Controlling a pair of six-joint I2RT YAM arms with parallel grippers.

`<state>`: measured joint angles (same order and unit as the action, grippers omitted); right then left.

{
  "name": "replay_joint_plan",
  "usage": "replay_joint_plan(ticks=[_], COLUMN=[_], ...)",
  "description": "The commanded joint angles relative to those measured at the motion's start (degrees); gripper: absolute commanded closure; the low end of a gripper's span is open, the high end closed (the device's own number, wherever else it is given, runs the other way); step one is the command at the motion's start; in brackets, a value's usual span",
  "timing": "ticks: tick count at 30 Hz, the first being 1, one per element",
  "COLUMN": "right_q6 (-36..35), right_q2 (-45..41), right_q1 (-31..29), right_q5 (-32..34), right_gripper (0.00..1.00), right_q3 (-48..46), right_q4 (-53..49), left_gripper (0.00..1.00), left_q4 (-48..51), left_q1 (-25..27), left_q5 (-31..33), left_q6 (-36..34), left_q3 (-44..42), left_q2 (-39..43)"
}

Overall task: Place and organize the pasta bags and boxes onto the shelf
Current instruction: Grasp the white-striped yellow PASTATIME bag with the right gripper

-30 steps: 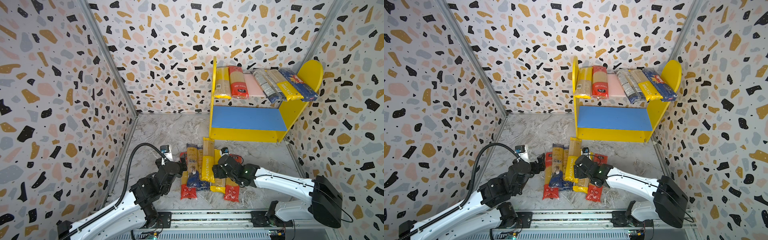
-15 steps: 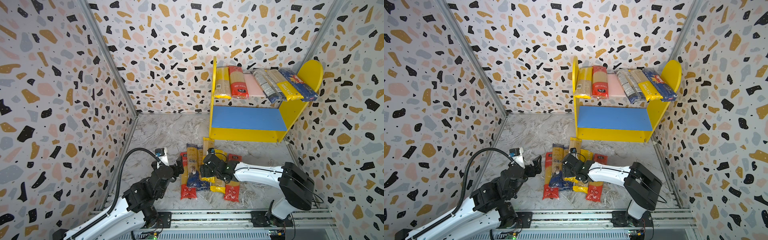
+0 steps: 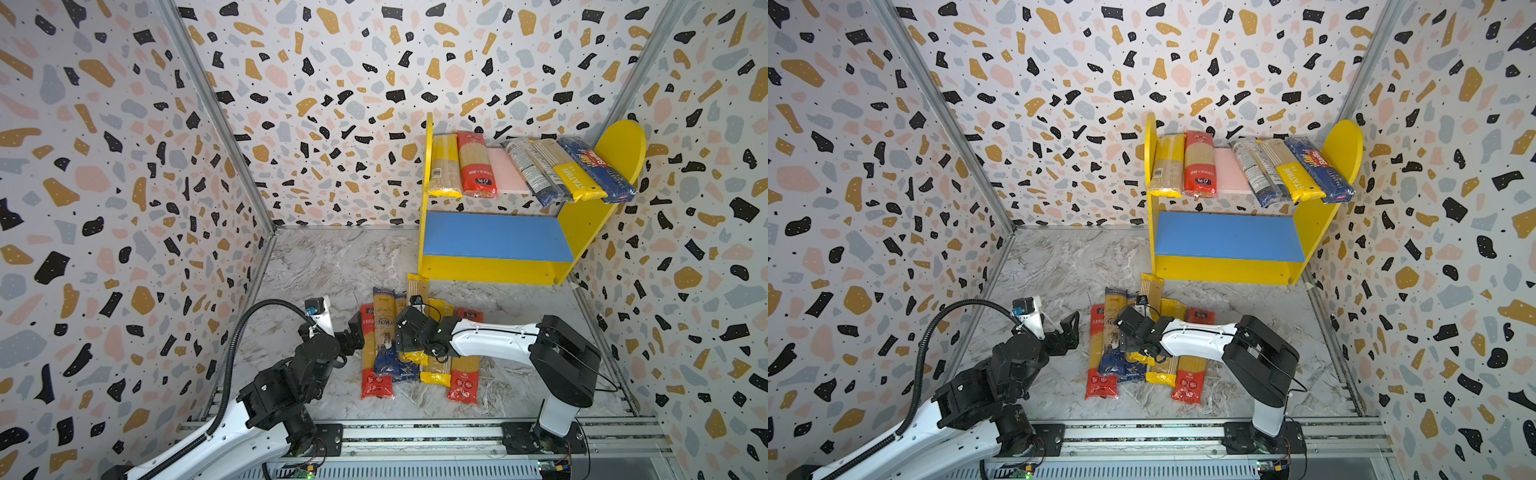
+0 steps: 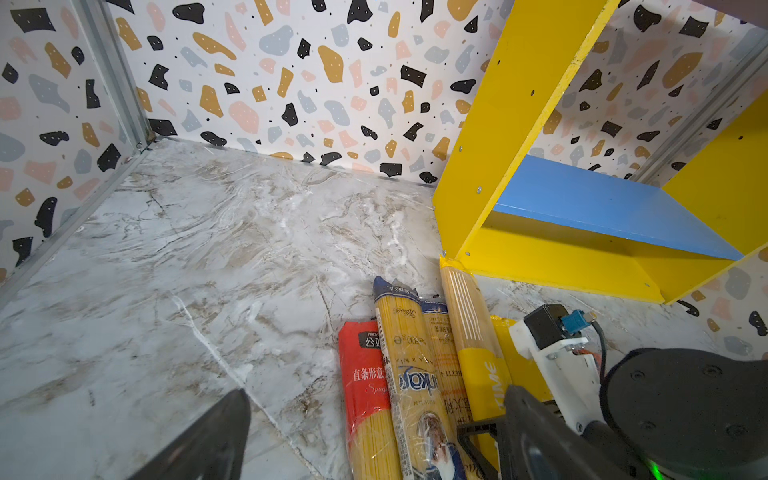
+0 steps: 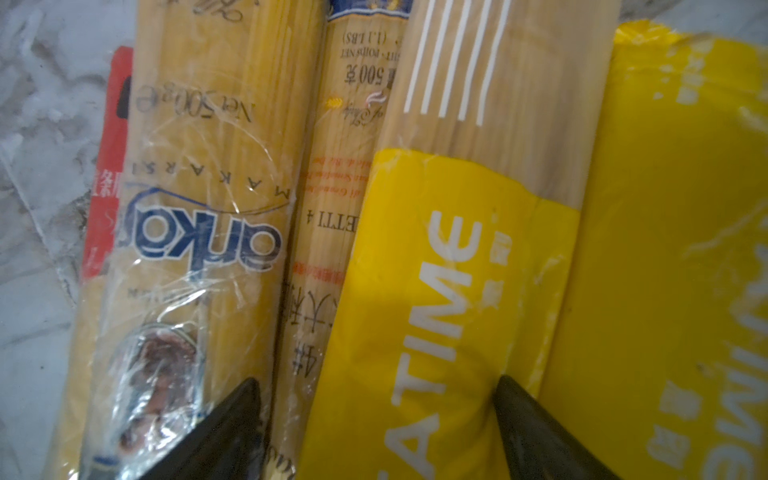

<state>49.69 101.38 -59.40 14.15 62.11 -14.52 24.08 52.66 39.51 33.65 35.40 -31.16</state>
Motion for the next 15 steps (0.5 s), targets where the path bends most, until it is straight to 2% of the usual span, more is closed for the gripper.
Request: replay_joint_plan(ticks=[1,8,15], right_q6=[1.7,-0.5,-1.8], right_q2=[-2.3,-5.2,0.0], right_q1=[0.6,1.5,3.2], right_q5=[-0.2,-5.3,-9.7], right_gripper=[0.11,0.12,0.13], right_q3=[-3.4,-8.8,-6.6], right_q4=[-5.0,-1.2,1.9], left_gripper=[0.06,0.06,0.06], left_q4=[-1.2,-2.1,-2.1], left_q1=[-0.2,-0.2,-0.3], left_q5=[0.0,-0.1,0.0], left_q6=[-1.0,-1.1,-1.2], left_q3=[0.9,0.7,1.5], left_q2=[-0.1,-0.9,-2.1])
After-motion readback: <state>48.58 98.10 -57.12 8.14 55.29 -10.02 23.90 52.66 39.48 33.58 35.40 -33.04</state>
